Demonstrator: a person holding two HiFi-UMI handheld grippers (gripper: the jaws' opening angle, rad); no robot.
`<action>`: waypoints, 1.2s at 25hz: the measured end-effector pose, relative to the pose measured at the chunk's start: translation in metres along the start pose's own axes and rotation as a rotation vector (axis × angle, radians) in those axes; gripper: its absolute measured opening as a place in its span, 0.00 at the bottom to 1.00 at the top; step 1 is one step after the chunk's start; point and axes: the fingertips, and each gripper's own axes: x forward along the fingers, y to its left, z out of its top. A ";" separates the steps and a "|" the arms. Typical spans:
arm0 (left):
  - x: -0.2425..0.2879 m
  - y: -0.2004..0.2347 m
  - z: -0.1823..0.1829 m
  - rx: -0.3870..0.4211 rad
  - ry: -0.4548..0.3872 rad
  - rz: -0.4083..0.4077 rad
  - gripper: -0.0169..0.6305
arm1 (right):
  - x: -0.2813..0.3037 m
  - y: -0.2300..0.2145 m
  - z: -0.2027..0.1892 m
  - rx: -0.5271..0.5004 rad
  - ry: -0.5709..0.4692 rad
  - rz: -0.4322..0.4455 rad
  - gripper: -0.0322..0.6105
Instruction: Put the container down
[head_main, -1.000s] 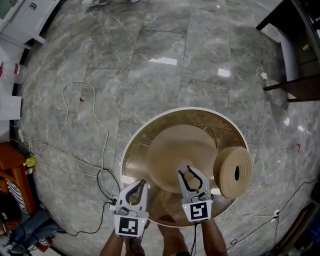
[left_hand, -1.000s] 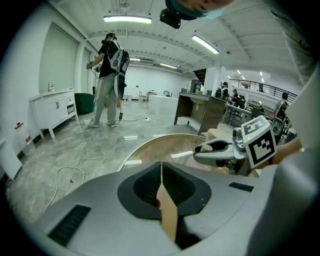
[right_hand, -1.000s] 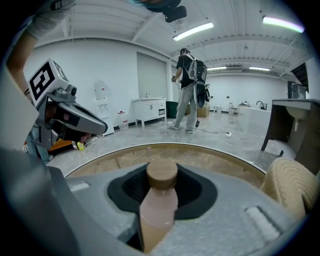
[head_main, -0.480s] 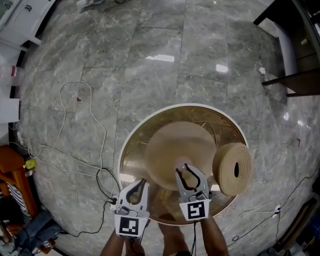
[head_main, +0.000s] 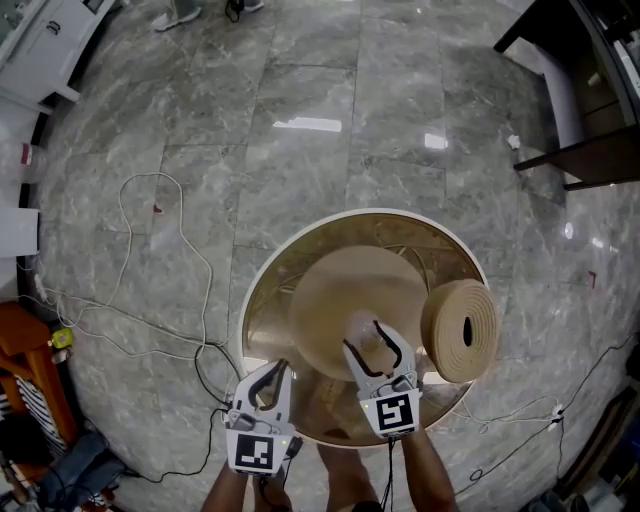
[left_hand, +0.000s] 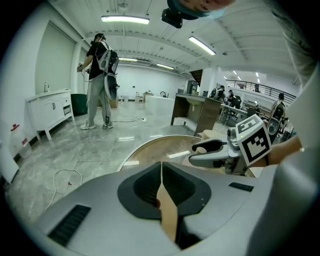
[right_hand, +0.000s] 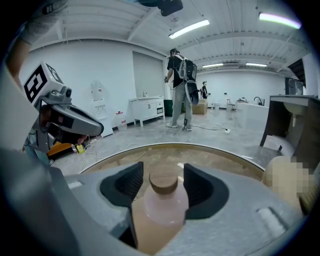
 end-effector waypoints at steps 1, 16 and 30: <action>-0.002 0.000 0.001 0.004 -0.002 -0.001 0.07 | -0.002 0.001 0.003 -0.004 -0.002 -0.003 0.44; -0.063 -0.012 0.057 0.070 -0.084 -0.024 0.07 | -0.066 0.025 0.075 0.000 -0.069 -0.049 0.44; -0.180 -0.044 0.181 0.172 -0.255 -0.045 0.07 | -0.182 0.049 0.190 0.022 -0.190 -0.161 0.32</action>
